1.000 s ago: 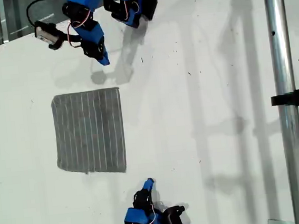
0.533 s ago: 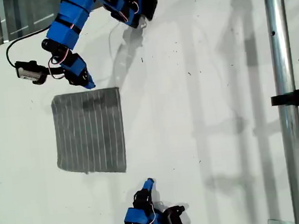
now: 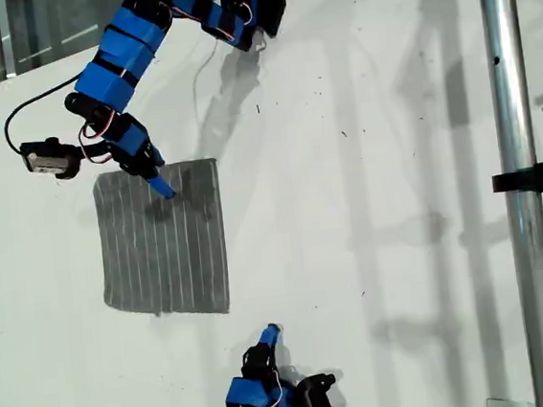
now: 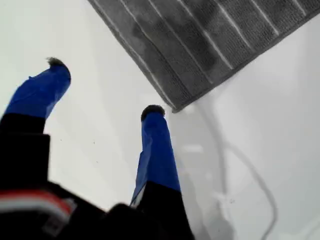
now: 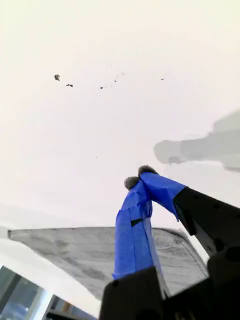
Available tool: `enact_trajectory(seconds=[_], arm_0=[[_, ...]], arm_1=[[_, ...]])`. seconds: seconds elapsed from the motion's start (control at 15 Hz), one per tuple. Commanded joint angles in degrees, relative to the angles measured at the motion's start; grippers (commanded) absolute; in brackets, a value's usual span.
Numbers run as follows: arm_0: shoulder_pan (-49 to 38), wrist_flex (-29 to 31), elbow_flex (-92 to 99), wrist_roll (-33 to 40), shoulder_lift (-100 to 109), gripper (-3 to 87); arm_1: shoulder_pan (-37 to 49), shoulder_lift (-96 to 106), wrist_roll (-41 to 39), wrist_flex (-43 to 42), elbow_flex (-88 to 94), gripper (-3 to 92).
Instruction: Grasp corners of a towel and fold twice.
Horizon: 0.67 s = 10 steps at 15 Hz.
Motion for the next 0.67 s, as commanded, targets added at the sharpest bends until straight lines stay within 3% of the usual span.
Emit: enact_trajectory(seconds=[0.0, 0.27, 0.6], arm_0=[[-0.4, -0.3, -0.1, 0.0, 0.2, -2.8], [-0.2, -0.3, -0.1, -0.2, 0.2, -2.8], [-0.1, -0.3, -0.1, -0.3, 0.2, -2.8]], arm_1=[[1.1, -0.4, -5.5, -2.7, 0.5, 35.6], [2.0, -6.8, -12.8, -10.6, 10.4, 35.8], [1.8, -15.5, -15.8, -15.9, 12.4, 34.4]])
